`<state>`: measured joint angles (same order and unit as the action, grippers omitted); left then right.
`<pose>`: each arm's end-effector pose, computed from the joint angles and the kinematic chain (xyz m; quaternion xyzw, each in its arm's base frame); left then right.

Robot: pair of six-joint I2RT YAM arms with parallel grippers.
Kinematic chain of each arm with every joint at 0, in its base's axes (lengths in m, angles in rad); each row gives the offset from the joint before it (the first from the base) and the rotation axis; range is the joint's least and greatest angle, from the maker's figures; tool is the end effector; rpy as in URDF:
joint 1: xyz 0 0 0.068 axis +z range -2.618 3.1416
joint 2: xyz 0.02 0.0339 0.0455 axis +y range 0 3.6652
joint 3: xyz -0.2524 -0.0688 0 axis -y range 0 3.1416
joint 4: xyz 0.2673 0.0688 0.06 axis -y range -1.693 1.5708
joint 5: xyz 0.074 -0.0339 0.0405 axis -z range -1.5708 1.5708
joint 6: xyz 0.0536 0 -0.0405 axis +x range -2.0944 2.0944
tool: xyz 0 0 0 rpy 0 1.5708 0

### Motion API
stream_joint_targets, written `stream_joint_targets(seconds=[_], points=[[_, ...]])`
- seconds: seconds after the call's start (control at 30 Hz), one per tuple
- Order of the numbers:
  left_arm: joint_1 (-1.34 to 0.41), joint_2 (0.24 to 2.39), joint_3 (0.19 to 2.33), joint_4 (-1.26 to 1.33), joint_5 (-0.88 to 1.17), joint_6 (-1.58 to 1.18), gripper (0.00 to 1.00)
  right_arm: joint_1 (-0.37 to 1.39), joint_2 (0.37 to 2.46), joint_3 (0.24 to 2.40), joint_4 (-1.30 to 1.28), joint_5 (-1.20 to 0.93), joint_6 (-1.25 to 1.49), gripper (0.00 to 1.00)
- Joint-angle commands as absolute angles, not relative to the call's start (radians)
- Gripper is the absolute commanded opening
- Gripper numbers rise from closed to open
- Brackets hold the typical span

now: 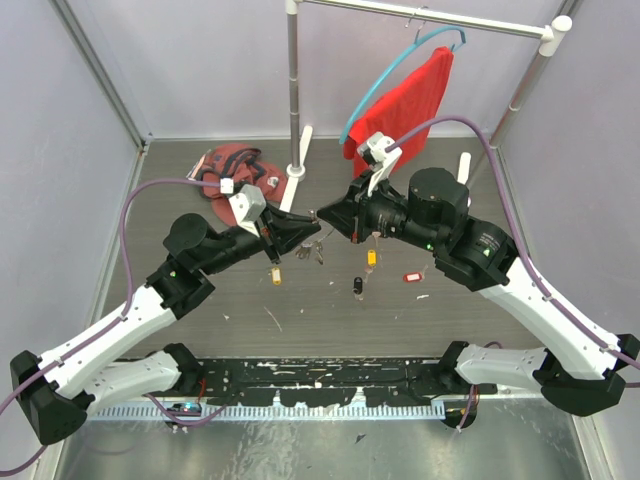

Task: Put the keys on the keyring

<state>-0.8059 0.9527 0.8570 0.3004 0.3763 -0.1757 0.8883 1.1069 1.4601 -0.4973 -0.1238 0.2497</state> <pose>0.1705 -0.2061 0.3786 0.3301 0.5445 -0.4633 0.6164 0.1607 0.2083 0.4697 -0.2753 0.7039 0.3913 0.5250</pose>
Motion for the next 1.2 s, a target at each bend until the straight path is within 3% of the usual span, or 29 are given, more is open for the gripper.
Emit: stream_joint_targets(seconds=[0.0, 0.13, 0.27, 0.33, 0.43, 0.7, 1.17], points=[[-0.804, 0.943, 0.894, 0.344, 0.389, -0.174, 0.0, 0.891, 1.095, 1.46, -0.441, -0.096, 0.249, 0.02], [-0.805, 0.939, 0.891, 0.351, 0.39, -0.183, 0.03, 0.891, 1.08, 1.455, -0.436, -0.087, 0.231, 0.01], [-0.805, 0.924, 0.88, 0.379, 0.405, -0.219, 0.42, 0.892, 1.058, 1.451, -0.43, -0.085, 0.179, 0.01], [-0.804, 0.908, 0.866, 0.4, 0.434, -0.231, 0.57, 0.891, 1.037, 1.448, -0.423, -0.085, 0.143, 0.01], [-0.805, 0.878, 0.856, 0.406, 0.468, -0.244, 0.67, 0.891, 1.004, 1.446, -0.407, -0.061, 0.106, 0.01], [-0.805, 0.826, 0.856, 0.379, 0.456, -0.237, 0.7, 0.892, 0.947, 1.454, -0.377, -0.167, 0.035, 0.01], [-0.807, 0.935, 0.969, 0.475, 0.625, -0.314, 0.57, 0.89, 0.926, 1.434, -0.307, -0.366, 0.036, 0.01]])
